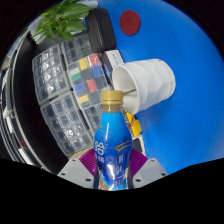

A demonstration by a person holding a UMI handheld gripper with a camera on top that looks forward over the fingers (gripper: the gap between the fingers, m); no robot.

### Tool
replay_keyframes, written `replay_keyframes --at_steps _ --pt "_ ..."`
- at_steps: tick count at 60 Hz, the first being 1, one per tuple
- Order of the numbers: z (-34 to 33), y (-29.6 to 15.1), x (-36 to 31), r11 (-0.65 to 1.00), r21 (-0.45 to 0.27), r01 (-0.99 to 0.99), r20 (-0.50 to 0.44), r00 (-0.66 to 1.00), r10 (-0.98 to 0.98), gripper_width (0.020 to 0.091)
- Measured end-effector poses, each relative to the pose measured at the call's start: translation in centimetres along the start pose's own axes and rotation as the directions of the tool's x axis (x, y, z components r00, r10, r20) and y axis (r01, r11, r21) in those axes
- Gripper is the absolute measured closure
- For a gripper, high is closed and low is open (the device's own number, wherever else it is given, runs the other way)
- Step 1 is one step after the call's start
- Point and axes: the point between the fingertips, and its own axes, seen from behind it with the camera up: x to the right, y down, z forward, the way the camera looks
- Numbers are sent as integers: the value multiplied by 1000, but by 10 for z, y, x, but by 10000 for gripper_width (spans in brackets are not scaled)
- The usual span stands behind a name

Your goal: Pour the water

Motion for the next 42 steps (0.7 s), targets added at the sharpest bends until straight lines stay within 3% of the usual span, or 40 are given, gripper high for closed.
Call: replay_keyframes --at_steps 11,20,30,37,42 --pt "-1 5 5 995 -59 81 -40 996 -83 717" --pt "-11 -4 -1 858 -97 505 -111 851 -513 716" --pt "-34 -50 -87 463 25 886 -124 462 -878 713" --pt "-54 -95 -139 146 136 980 -211 173 -962 702" --pt "-71 -124 -171 -62 144 988 -269 -21 -963 702"
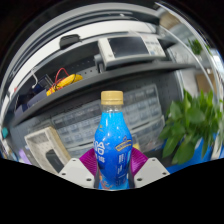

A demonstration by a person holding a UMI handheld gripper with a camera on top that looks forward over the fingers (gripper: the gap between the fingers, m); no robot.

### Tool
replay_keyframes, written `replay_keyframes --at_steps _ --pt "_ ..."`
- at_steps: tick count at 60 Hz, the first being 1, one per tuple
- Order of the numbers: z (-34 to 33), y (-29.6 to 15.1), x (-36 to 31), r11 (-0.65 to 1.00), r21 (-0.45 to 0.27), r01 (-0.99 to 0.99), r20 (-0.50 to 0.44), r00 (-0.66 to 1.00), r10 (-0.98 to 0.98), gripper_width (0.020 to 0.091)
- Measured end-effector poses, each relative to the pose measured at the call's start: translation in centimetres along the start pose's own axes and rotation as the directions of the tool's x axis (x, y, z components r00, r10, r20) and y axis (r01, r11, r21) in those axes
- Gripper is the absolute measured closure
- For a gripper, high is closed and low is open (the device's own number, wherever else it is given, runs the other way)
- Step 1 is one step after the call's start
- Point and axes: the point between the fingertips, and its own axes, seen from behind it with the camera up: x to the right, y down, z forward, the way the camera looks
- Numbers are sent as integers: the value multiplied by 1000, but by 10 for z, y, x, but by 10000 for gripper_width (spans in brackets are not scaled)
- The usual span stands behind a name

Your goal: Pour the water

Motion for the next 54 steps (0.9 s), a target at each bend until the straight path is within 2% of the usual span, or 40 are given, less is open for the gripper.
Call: replay_keyframes --at_steps 5,9,23,36,38,39,40,45,54 --pt "4 -11 29 991 56 126 -13 992 -125 702" --pt "12 -8 50 982 60 180 -16 984 -180 702" --pt "49 56 116 968 -19 251 -40 967 -251 703" --pt "67 124 149 955 -97 279 -35 958 -283 705" --pt "67 136 153 953 -114 281 -33 957 -287 683" --pt "68 130 151 957 -77 279 -30 959 -282 662" --pt "68 128 151 959 -59 276 -28 960 -278 687" --pt "64 130 151 966 -32 255 -27 966 -256 679" --pt "59 131 149 963 -4 271 -21 962 -271 618"
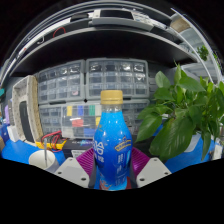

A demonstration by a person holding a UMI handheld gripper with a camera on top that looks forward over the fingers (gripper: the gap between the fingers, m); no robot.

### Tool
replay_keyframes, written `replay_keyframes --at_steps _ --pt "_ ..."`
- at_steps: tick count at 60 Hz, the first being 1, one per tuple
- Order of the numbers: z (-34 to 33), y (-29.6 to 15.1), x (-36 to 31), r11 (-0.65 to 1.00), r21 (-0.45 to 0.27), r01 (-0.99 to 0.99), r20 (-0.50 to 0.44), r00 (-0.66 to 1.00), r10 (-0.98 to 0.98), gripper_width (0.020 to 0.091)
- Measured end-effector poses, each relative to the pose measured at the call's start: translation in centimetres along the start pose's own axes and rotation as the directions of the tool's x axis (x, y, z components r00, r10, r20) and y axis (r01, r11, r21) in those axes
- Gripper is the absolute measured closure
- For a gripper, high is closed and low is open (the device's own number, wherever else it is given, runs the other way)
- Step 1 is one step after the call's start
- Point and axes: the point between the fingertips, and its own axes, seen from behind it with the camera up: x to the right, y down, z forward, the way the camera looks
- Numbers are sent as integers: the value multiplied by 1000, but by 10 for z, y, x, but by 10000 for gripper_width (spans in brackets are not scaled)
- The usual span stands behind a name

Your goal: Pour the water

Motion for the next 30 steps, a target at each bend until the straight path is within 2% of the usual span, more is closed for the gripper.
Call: replay_keyframes --at_steps 6,11,16,30 --pt "1 2 1 1000 -27 -3 -16 1000 3 551" --pt "0 15 1 996 -86 23 -33 999 -25 406" --pt "-7 23 0 991 -120 52 -40 998 -57 327" --pt "-81 43 -18 976 -214 41 -64 996 -56 321"
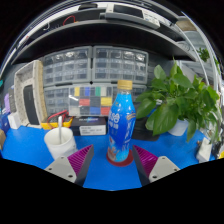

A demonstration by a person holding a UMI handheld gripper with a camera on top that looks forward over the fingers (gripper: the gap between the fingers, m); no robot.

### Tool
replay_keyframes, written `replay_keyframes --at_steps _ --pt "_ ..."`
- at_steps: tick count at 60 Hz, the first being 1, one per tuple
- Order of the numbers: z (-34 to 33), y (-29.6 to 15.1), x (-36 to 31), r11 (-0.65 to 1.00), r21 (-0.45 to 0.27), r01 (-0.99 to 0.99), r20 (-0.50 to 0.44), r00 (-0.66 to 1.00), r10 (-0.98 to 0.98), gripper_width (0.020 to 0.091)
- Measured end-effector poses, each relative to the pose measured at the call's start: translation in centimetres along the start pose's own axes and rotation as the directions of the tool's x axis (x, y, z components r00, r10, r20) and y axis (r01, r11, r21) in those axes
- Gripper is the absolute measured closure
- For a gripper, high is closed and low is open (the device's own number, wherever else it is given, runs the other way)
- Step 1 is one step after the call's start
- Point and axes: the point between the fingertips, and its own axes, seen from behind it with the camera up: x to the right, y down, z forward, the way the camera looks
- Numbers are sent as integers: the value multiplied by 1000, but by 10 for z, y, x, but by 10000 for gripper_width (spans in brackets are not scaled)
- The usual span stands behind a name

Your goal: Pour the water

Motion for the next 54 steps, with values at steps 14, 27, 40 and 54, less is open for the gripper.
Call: replay_keyframes --at_steps 14,27,40,54 --pt "-102 -11 -31 998 -58 -32 1 999 33 325" --pt "-170 -42 -81 997 -77 -16 52 998 20 318" --pt "-214 -54 -107 996 -90 9 60 998 -3 324" --pt "-234 -59 -128 996 -84 2 80 997 5 322"
